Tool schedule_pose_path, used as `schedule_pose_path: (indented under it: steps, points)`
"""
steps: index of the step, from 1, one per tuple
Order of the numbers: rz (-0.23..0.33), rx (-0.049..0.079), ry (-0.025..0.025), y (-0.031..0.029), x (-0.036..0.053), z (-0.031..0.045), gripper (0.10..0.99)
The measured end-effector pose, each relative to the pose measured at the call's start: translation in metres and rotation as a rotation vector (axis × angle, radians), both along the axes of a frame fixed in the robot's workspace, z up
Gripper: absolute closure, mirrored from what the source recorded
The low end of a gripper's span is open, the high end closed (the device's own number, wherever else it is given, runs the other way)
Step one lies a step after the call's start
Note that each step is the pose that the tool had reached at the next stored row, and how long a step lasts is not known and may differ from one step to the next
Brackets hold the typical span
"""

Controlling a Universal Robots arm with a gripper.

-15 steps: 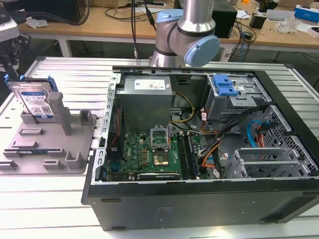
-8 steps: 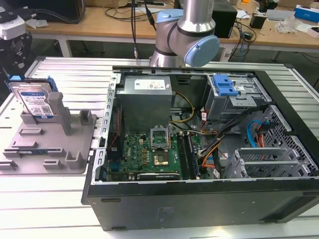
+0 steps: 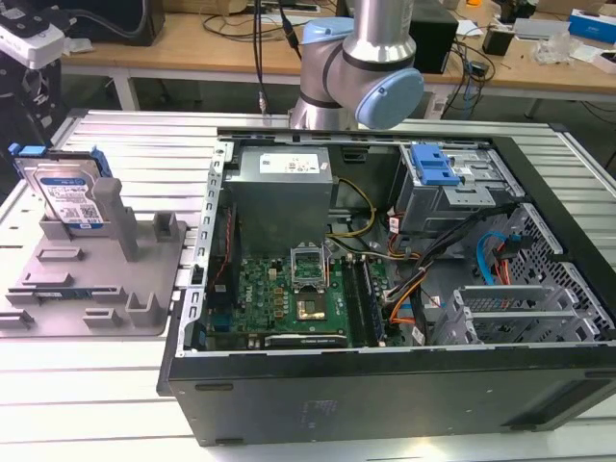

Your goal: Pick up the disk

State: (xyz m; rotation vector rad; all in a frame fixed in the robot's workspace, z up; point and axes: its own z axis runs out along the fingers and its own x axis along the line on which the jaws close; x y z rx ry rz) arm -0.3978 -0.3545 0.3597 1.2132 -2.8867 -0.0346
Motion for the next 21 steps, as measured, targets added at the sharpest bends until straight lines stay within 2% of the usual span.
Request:
schedule_pose_path:
  steps: [12,17,21]
  points:
    - [0.281,0.0,0.0,0.0,0.0,0.0,0.604]
    - [0.345,-0.001,0.0001,0.0041,0.0,0.0,0.604]
    - [0.425,-0.001,0.0002,0.0053,0.0,0.0,0.604]
